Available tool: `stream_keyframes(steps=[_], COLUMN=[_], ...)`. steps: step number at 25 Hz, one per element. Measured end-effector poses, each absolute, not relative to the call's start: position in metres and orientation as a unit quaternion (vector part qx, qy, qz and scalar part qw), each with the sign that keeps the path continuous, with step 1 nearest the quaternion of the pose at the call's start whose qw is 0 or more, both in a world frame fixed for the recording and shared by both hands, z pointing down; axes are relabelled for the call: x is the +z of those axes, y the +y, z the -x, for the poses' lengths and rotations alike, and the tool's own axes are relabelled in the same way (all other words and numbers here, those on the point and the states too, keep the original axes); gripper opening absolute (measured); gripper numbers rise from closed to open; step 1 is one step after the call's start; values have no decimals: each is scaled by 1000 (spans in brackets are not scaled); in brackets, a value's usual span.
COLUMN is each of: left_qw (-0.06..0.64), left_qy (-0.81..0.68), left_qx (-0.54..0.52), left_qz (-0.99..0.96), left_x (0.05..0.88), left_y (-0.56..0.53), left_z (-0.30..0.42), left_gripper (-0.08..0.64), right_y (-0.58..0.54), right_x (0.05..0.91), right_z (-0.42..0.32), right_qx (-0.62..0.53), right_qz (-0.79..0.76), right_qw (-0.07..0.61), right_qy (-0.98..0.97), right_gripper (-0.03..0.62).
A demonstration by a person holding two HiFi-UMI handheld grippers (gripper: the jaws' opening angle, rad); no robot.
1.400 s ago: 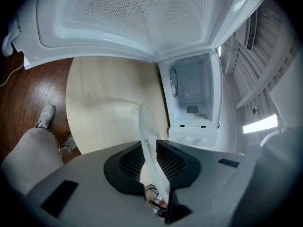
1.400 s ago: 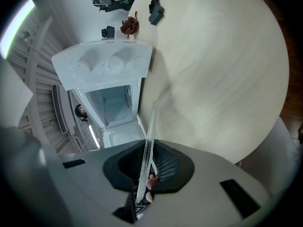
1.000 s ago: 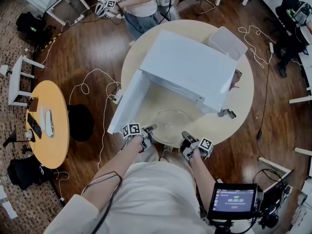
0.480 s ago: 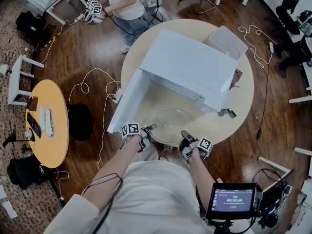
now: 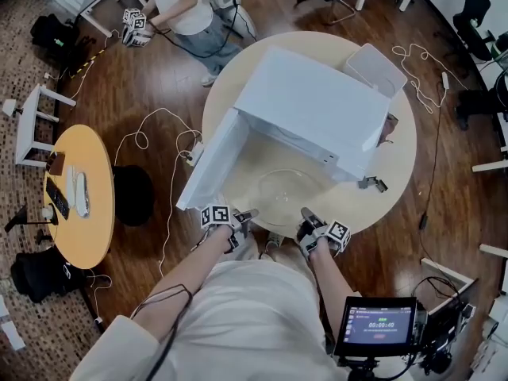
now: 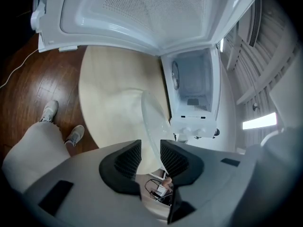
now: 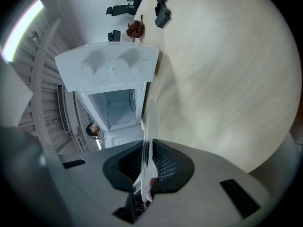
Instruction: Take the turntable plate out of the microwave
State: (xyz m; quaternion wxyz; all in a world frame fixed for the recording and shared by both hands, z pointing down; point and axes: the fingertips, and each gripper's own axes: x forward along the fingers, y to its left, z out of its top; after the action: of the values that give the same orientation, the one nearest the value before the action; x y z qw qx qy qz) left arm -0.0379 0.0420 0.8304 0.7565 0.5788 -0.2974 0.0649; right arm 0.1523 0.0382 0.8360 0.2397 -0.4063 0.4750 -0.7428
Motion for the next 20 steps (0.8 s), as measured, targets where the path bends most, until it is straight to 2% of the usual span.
stream_keyframes(steps=[18, 20], left_qw=[778, 783], left_qy=[-271, -274], left_qx=[66, 56], left_qz=[-563, -556], left_x=[818, 819], left_y=[78, 77], left_z=[12, 11], left_gripper=[109, 92], right_y=[48, 48], right_x=[833, 835], right_z=[-137, -136], right_qx=[-729, -729], right_qz=[425, 428], right_qw=[239, 240], right_qy=[480, 477], right_gripper=[34, 34])
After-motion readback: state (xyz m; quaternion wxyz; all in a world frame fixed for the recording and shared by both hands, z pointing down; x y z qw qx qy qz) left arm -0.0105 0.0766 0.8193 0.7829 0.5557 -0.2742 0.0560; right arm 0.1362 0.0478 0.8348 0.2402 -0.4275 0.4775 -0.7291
